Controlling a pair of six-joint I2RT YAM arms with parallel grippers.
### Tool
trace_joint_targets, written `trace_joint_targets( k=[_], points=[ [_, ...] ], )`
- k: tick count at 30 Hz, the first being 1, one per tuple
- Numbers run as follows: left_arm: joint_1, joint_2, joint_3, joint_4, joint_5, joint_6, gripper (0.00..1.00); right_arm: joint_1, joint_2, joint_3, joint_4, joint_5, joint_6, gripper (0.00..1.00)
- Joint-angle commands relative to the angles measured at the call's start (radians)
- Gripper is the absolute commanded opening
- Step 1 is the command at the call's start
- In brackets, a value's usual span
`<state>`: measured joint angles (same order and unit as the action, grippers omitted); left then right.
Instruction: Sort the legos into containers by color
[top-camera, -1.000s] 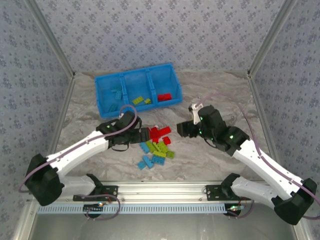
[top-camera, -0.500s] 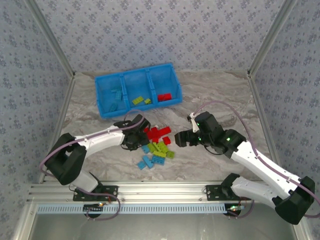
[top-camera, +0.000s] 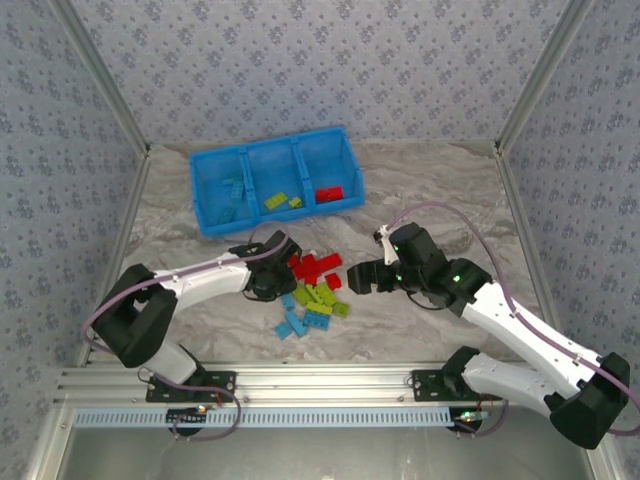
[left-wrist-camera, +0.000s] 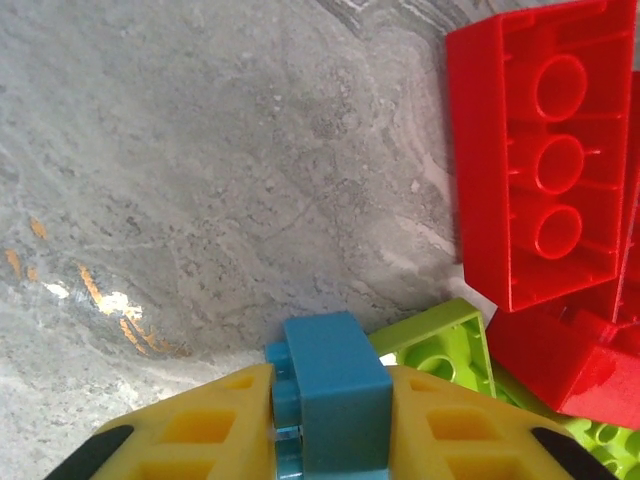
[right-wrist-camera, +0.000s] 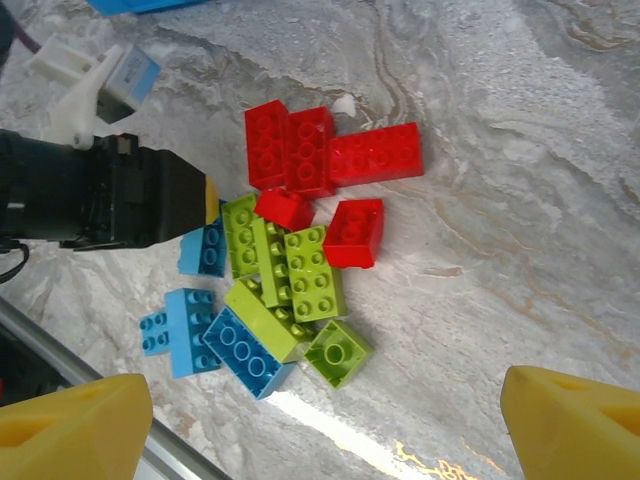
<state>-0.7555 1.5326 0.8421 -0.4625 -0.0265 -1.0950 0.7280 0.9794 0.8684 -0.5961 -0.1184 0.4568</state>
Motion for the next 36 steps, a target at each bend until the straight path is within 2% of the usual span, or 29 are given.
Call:
trace_joint_targets(
  k=[1,4,8,11,14,19,23,27,32,36],
  points=[
    [-0.006,-0.007,-0.01,0.002,0.007,0.017,0.21,0.014,0.004,0.037,0.028,-0.055,0.019,0.93],
    [-0.006,-0.064,0.028,-0.056,-0.059,0.092,0.12,0.023,-0.001,0.053,0.023,-0.05,0.018,0.93],
    [0.002,-0.207,0.127,-0.174,-0.289,0.214,0.1,0.025,-0.013,0.063,0.016,-0.027,0.014,0.93],
    [0.047,-0.284,0.183,-0.138,-0.402,0.368,0.1,0.026,-0.013,0.062,0.018,-0.009,0.015,0.93],
    [0.13,-0.279,0.238,-0.071,-0.477,0.526,0.1,0.027,-0.015,0.061,0.016,0.003,0.017,0.93],
    [0.318,-0.131,0.331,0.058,-0.468,0.648,0.1,0.029,-0.024,0.061,0.011,0.015,0.023,0.93],
    [0.414,0.042,0.454,0.079,-0.46,0.694,0.1,0.029,-0.035,0.061,0.0,0.027,0.026,0.93],
    [0.505,0.217,0.595,0.048,-0.349,0.678,0.11,0.031,-0.055,0.056,-0.001,0.041,0.03,0.92],
    [0.551,0.367,0.703,0.011,-0.272,0.649,0.14,0.033,-0.073,0.05,-0.03,0.041,0.047,0.93],
    [0.551,0.394,0.716,0.017,-0.254,0.639,0.29,0.036,-0.085,0.048,-0.04,0.05,0.053,0.93]
  ],
)
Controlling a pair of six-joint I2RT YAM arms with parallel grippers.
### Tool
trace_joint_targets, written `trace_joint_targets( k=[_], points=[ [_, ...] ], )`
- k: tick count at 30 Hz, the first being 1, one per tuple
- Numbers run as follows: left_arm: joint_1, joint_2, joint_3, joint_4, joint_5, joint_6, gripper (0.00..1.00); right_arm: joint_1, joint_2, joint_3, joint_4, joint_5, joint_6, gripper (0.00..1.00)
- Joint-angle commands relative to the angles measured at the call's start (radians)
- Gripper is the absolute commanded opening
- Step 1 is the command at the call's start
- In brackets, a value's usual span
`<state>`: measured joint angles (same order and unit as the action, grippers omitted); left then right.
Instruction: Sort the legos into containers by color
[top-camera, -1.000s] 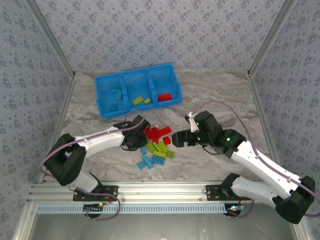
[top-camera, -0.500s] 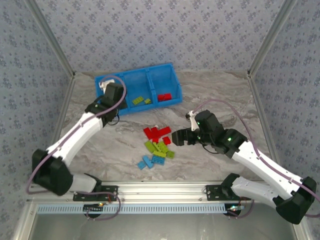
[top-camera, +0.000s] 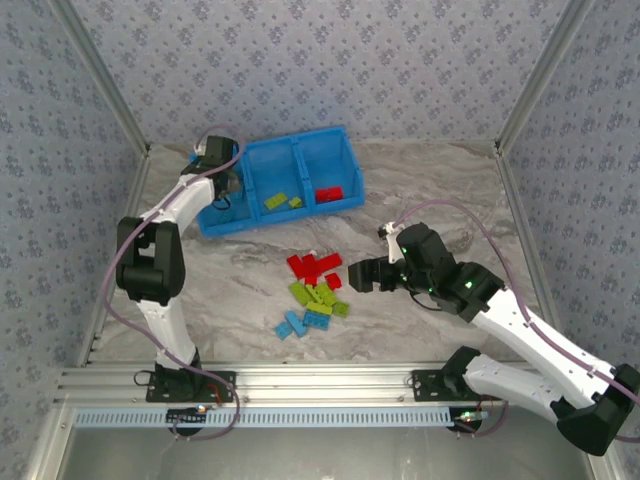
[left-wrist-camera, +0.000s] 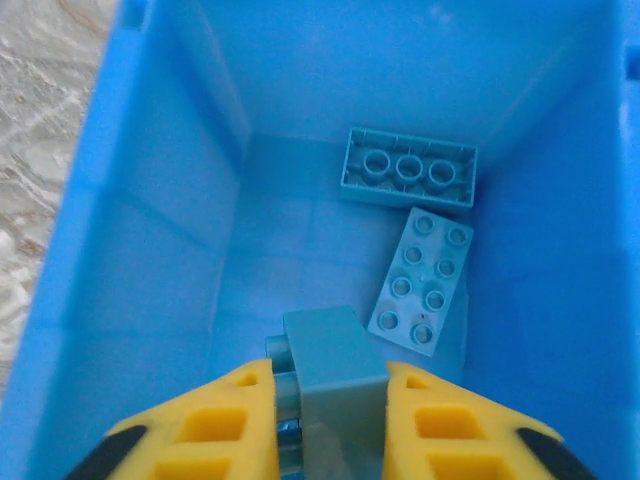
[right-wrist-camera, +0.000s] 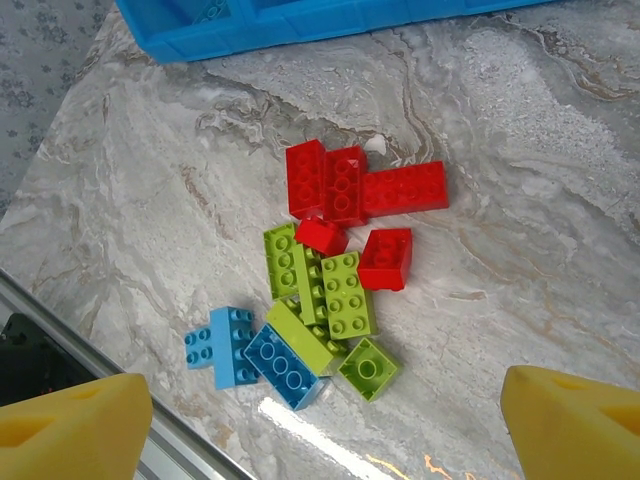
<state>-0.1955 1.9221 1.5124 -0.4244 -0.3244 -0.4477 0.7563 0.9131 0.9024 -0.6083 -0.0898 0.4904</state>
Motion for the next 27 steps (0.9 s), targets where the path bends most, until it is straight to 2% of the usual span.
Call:
trace_joint_targets(
  k=[1,5,8,11,13,15,18,20,22,26,27],
  points=[
    [-0.009,0.001,0.048,-0.027,0.045,-0.011,0.31,0.008,-0.022,0.015,-0.031,0.025,0.02,0.93],
    [-0.011,-0.081,0.007,-0.037,0.04,-0.013,0.34,0.01,-0.027,0.012,-0.027,0.029,0.03,0.93],
    [-0.034,-0.226,-0.103,0.003,0.041,-0.023,0.34,0.016,-0.019,0.005,-0.005,0.019,0.034,0.93],
    [-0.069,-0.383,-0.206,0.046,0.01,-0.019,0.41,0.022,0.003,0.004,0.002,0.01,0.035,0.93],
    [-0.078,-0.447,-0.23,0.027,-0.021,-0.014,0.42,0.024,0.024,0.014,0.002,0.0,0.033,0.93],
    [-0.08,-0.494,-0.203,-0.076,-0.043,-0.026,0.4,0.031,0.047,0.028,0.03,-0.008,0.03,0.93],
    [-0.133,-0.628,-0.23,-0.144,-0.007,-0.002,0.39,0.046,0.069,0.04,0.031,-0.012,0.016,0.93],
    [-0.202,-0.742,-0.286,-0.14,0.055,0.047,0.38,0.052,0.085,0.034,0.04,-0.007,0.013,0.93],
    [-0.273,-0.859,-0.344,-0.143,0.162,0.112,0.39,0.059,0.112,0.034,0.051,-0.005,0.006,0.93],
    [-0.359,-1.071,-0.468,-0.198,0.504,0.306,0.53,0.094,0.229,0.084,0.07,-0.005,-0.035,0.93],
    [-0.371,-1.113,-0.485,-0.235,0.55,0.33,0.54,0.106,0.273,0.107,0.075,-0.003,-0.054,0.93]
  ],
)
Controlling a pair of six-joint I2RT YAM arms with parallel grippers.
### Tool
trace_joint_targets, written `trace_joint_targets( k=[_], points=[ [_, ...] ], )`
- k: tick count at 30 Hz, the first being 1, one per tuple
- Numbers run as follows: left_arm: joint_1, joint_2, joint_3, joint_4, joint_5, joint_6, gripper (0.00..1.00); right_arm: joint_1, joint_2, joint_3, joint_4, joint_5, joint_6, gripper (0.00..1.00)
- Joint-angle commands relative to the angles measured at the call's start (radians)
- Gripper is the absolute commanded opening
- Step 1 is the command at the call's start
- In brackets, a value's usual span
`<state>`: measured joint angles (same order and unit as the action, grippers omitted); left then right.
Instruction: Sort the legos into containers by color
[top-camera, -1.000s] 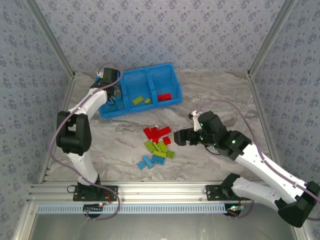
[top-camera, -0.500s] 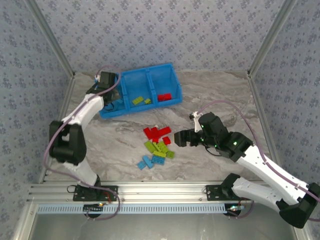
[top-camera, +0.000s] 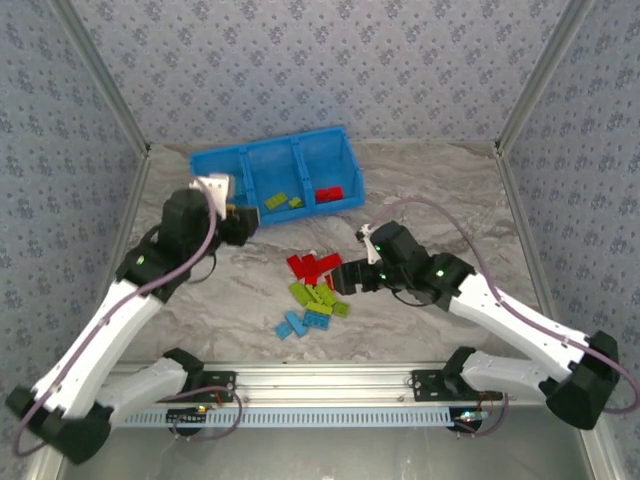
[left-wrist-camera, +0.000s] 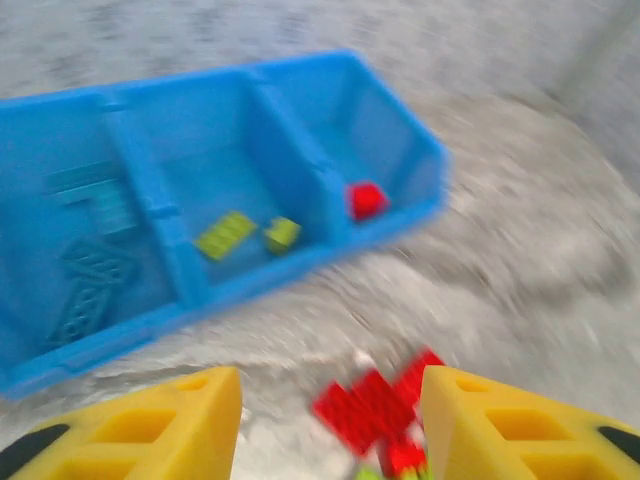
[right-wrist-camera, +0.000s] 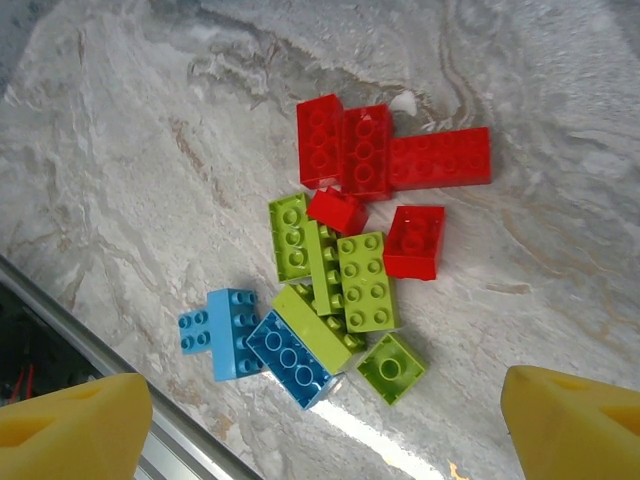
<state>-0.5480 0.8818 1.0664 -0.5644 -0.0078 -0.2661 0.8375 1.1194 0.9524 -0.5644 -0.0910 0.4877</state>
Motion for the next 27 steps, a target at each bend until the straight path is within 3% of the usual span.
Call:
trace_joint_targets(
  k=[1,4,9,16,22,27],
  points=[
    [-0.028,-0.11,-0.052,-0.135,0.25,0.159,0.55,0.036,0.113,0.082,0.037,0.004,-0.067,0.92],
    [-0.036,-0.197,-0.119,-0.172,0.271,0.155,0.55,0.056,0.26,0.159,0.065,0.003,-0.109,0.91],
    [-0.036,-0.277,-0.273,-0.054,0.241,0.063,0.61,0.078,0.505,0.34,0.063,0.071,-0.231,0.87],
    [-0.036,-0.208,-0.203,-0.178,0.166,0.111,0.81,0.087,0.804,0.544,0.045,0.215,-0.411,0.8],
    [-0.036,-0.23,-0.209,-0.247,0.148,0.144,0.94,0.068,1.005,0.707,-0.005,0.217,-0.45,0.72],
    [-0.034,-0.217,-0.221,-0.218,0.202,0.156,0.99,0.069,1.068,0.742,-0.029,0.199,-0.437,0.65]
  ],
)
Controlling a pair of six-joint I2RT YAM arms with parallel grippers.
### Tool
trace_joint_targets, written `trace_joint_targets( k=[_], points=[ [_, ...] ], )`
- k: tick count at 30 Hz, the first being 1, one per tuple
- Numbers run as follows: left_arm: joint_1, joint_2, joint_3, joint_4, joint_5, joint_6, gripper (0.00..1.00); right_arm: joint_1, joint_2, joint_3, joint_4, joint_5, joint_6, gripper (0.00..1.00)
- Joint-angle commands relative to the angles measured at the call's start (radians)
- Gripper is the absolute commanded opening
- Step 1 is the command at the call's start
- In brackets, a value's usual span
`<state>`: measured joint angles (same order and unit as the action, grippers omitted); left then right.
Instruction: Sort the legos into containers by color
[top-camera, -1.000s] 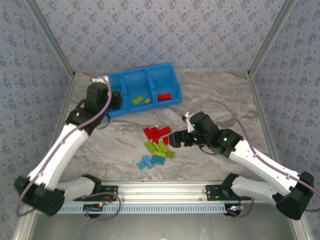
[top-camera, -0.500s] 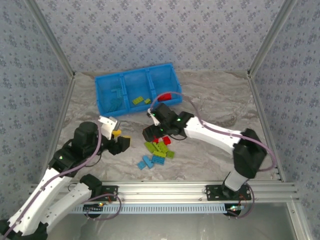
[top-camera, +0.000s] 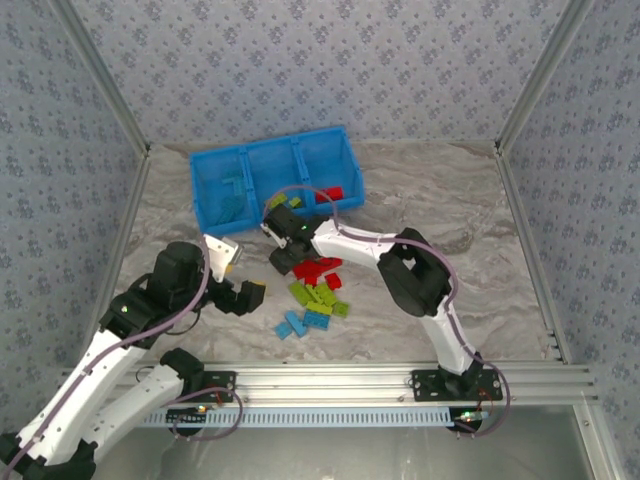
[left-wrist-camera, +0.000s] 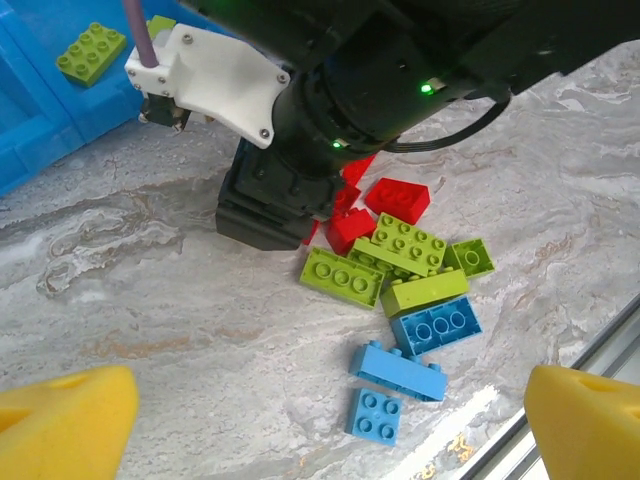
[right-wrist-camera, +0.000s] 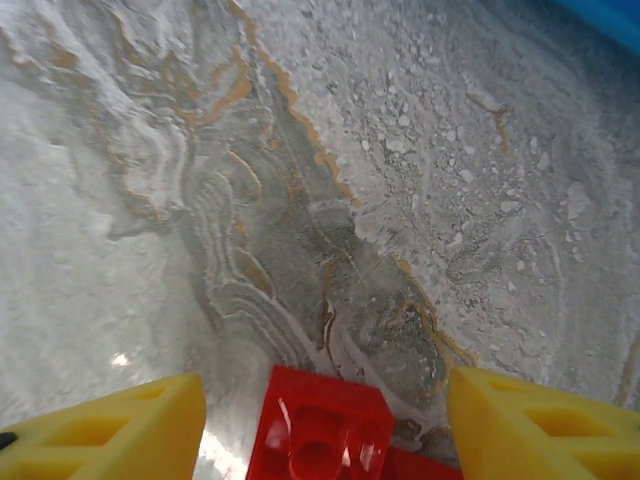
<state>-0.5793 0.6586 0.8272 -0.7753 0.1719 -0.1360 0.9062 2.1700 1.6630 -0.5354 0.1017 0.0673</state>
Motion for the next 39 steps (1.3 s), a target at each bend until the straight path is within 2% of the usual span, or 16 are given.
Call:
trace_joint_targets(
  k=[1,8,12,16,20,24,27,31,34,39],
  points=[
    [0.0,0.013,0.019,-0.009,0.014,0.028,0.99,0.002,0.02,0.022,-0.058,0.003,-0.013,0.63],
    [0.022,0.021,0.016,-0.004,0.041,0.035,0.99,0.007,0.011,-0.03,-0.041,0.011,0.014,0.39],
    [0.026,0.008,0.015,-0.001,0.058,0.046,0.99,0.002,-0.07,-0.055,-0.017,-0.006,0.047,0.25],
    [0.027,-0.005,0.011,0.009,0.085,0.052,0.99,-0.059,-0.249,-0.161,0.095,-0.067,0.117,0.24],
    [0.038,-0.004,0.009,0.013,0.083,0.054,0.99,-0.11,-0.419,-0.256,0.209,0.025,0.081,0.26],
    [0.061,0.002,0.008,0.015,0.096,0.054,0.99,-0.202,-0.481,-0.313,0.341,0.095,0.069,0.26],
    [0.083,0.005,0.007,0.021,0.112,0.056,0.99,-0.274,-0.422,-0.265,0.381,0.108,0.066,0.26],
    [0.105,0.007,0.005,0.026,0.127,0.057,0.99,-0.325,-0.245,-0.099,0.37,0.115,0.05,0.26],
    [0.107,0.01,0.004,0.024,0.127,0.057,0.99,-0.345,-0.082,0.074,0.292,0.102,0.075,0.27],
    [0.108,0.015,0.006,0.022,0.127,0.059,0.99,-0.359,0.136,0.37,0.152,0.127,0.078,0.34]
  ],
)
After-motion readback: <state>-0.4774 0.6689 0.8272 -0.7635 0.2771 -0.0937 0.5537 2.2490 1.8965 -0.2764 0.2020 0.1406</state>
